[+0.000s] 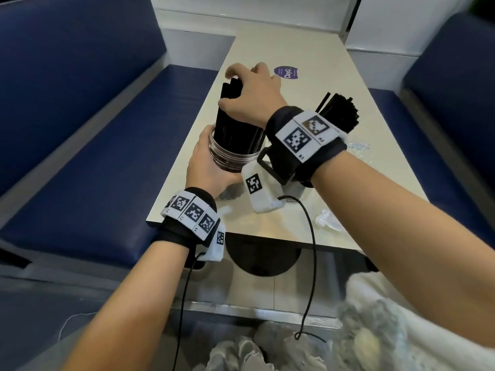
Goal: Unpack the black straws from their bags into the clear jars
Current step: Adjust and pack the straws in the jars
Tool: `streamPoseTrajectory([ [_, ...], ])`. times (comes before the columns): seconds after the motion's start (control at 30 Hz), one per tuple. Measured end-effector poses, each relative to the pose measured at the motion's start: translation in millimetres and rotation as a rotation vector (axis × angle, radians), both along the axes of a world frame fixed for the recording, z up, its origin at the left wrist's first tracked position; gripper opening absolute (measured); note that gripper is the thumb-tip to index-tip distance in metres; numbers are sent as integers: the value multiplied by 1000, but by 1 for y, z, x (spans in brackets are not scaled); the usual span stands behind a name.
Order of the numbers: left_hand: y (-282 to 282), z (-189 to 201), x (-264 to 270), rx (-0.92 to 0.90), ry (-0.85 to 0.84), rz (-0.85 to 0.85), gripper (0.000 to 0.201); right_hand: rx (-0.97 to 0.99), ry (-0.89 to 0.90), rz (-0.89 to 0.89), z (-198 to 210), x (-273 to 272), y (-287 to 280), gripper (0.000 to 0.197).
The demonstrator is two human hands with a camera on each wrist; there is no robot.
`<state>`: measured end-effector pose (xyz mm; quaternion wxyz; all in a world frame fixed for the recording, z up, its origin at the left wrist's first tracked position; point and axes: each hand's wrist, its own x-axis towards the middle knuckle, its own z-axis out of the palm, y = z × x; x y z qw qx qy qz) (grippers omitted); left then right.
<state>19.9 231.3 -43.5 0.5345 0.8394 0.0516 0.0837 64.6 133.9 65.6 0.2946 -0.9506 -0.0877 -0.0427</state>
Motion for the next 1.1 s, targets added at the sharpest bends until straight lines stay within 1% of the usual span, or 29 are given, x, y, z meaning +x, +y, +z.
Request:
streamPoseTrajectory([
  [0.03,1,0,0,16,-12,1,105,-33,17,18,0,-1,-1,47],
  [0.1,1,-2,0,37,-38,3,105,-98,26,78,1,-2,-3,45],
  [0.17,2,-3,0,48,-45,10,106,-89,0,85,0,-3,-3,41],
  [0.27,2,-5,0,58,-51,27,101,37,-57,21,-2,-5,-1,31],
  [0.37,3,-3,0,55,-68,40,94,199,-73,-35,-1,-7,-1,27],
  [0.47,5,-1,-2,61,-69,40,91,284,-76,-74,5,-7,-5,16],
  [0.53,6,-2,-2,67,-66,37,93,221,-17,-69,7,-8,-6,11],
  [0.6,7,-4,-2,65,-70,37,97,91,33,-74,8,-8,-6,22],
  [0.67,7,-4,-2,77,-76,31,100,8,6,-42,9,-13,-5,36],
  [0.7,7,-4,-1,83,-76,25,101,-29,-19,7,10,-15,-4,39],
  [0.77,6,-3,-2,83,-64,13,100,-160,3,105,10,-18,-1,46],
  [0.83,6,-1,-2,84,-47,9,104,-296,54,117,6,-17,-1,50],
  [0.9,7,-1,-3,101,-42,11,110,-320,62,81,5,-16,-3,44],
  [0.97,8,0,-4,107,-45,14,110,-279,66,78,6,-15,-6,39],
  [1.03,8,-1,-4,110,-46,20,109,-277,108,121,9,-16,-10,45],
  [1.1,9,-3,-3,112,-48,24,111,-336,162,146,14,-18,-14,56],
])
